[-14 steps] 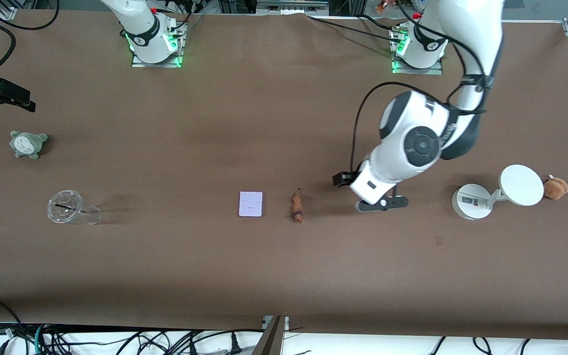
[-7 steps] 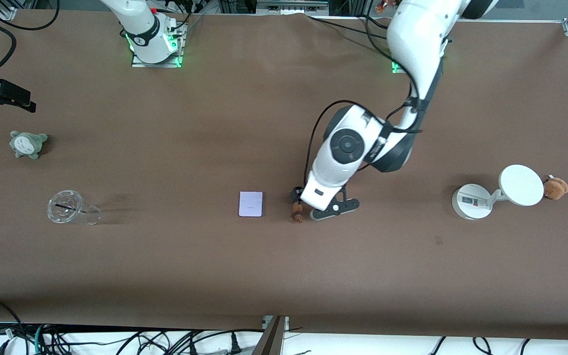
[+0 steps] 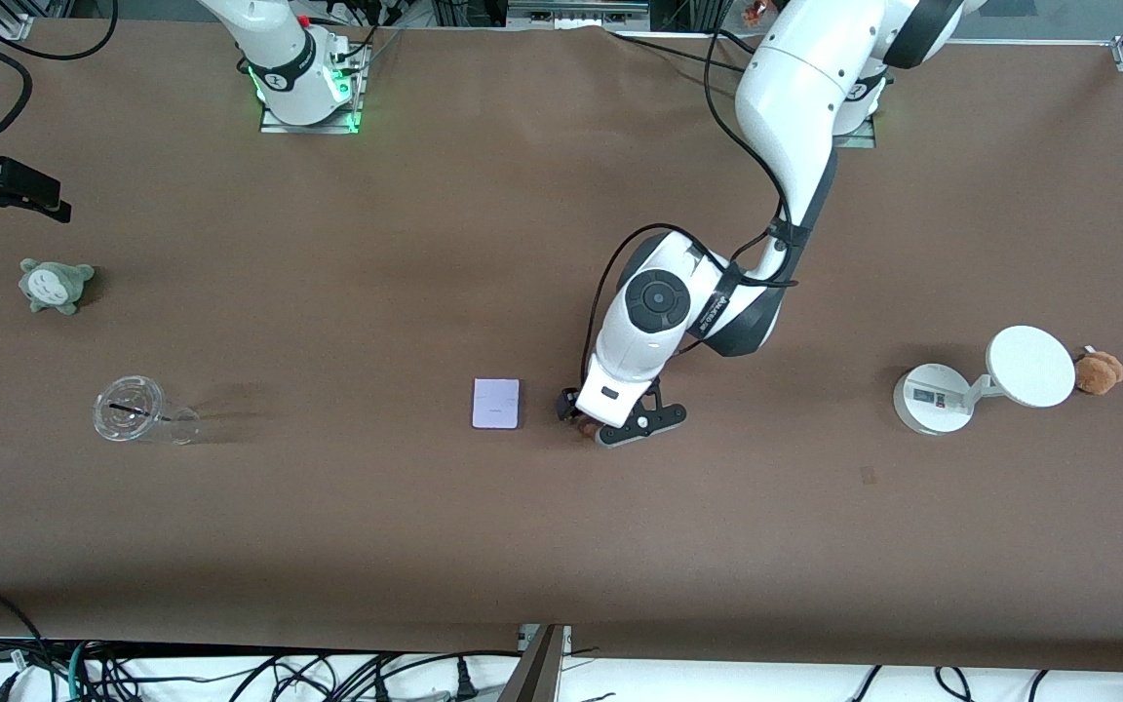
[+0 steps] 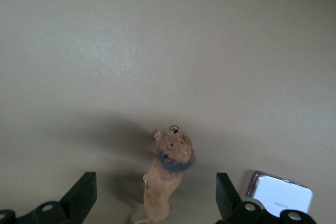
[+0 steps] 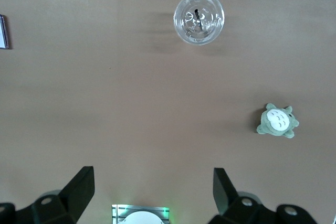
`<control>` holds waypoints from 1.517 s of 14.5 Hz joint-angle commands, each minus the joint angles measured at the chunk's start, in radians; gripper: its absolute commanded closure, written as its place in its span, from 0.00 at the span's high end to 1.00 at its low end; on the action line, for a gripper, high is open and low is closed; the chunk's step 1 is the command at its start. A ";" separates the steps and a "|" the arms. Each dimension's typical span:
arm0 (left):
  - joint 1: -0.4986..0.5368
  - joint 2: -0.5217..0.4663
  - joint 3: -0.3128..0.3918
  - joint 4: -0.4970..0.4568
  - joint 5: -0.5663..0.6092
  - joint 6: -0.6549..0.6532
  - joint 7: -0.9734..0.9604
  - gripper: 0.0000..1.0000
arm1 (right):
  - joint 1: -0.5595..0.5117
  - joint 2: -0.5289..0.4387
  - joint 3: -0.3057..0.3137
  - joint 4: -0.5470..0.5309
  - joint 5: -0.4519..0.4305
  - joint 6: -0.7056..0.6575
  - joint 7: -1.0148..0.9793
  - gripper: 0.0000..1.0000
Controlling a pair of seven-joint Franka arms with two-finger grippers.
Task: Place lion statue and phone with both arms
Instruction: 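Close the left gripper on the lion statue and lift it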
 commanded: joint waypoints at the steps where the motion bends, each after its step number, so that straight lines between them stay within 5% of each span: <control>1: -0.045 0.048 0.043 0.048 0.023 0.010 -0.040 1.00 | -0.005 0.008 -0.002 0.022 0.020 -0.006 -0.008 1.00; 7: -0.069 0.061 0.053 0.048 0.023 0.012 -0.046 1.00 | -0.005 0.008 -0.002 0.022 0.020 -0.006 -0.008 1.00; 13: -0.069 0.090 0.053 0.051 0.023 0.035 -0.013 0.00 | -0.005 0.008 -0.008 0.022 0.017 -0.007 -0.013 1.00; 22: 0.033 -0.023 0.045 -0.018 0.026 0.024 0.229 0.00 | 0.004 0.008 0.005 0.023 0.017 -0.006 0.004 1.00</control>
